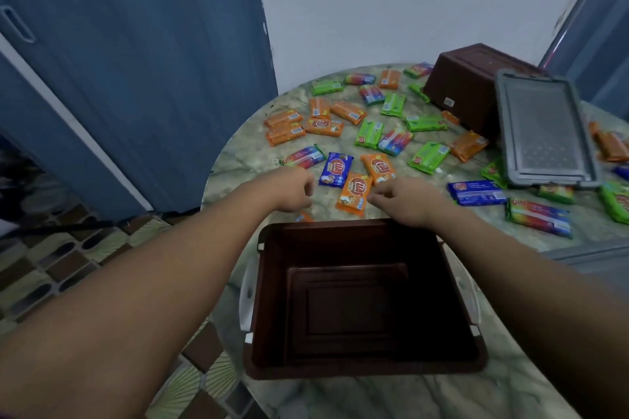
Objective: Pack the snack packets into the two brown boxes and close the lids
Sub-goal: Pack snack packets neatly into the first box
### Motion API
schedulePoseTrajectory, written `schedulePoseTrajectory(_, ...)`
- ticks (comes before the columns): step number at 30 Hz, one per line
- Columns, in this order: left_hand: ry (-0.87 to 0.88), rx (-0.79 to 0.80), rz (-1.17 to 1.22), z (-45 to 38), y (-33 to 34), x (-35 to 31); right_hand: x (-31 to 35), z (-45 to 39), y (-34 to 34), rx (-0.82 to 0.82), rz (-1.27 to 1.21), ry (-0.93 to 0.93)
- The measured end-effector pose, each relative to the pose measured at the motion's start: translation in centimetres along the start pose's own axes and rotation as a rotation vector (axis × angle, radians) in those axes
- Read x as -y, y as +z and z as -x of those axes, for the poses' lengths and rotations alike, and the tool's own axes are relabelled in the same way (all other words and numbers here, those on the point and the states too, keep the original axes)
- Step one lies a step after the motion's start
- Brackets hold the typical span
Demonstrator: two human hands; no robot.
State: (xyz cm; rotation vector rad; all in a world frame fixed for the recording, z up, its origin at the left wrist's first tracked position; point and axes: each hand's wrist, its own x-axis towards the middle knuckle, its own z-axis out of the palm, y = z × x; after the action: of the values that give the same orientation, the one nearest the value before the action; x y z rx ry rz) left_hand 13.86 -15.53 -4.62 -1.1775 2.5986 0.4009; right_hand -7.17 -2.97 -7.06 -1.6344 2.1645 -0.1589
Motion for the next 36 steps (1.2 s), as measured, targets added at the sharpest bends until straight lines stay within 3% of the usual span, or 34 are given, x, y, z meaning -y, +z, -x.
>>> schedulePoseTrajectory(5, -0.097, 0.137, -0.176, -2.6, 0.9, 0.7, 0.9, -3.8, -0.2, 0.1, 0.165, 0.038)
schedulePoseTrajectory(12, -0.19, 0.409, -0.172, -5.6, 3.3, 0.4, 2.3, -7.7, 2.3, 0.237, 0.28, 0.032)
schedulePoseTrajectory(19, -0.059, 0.304, -0.089, -6.5, 5.7, 1.9, 2.2, -8.5, 3.5, 0.315, 0.508, 0.001)
schedulePoseTrajectory(26, 0.07, 0.179, 0.11, -7.9, 6.2, 3.2, 2.8, -9.6, 4.3, 0.22, 0.606, -0.034)
schedulePoseTrajectory(36, 0.028, 0.163, -0.13, -8.1, 7.1, 2.9, 4.2, -10.3, 4.4, 0.083, 0.771, -0.134)
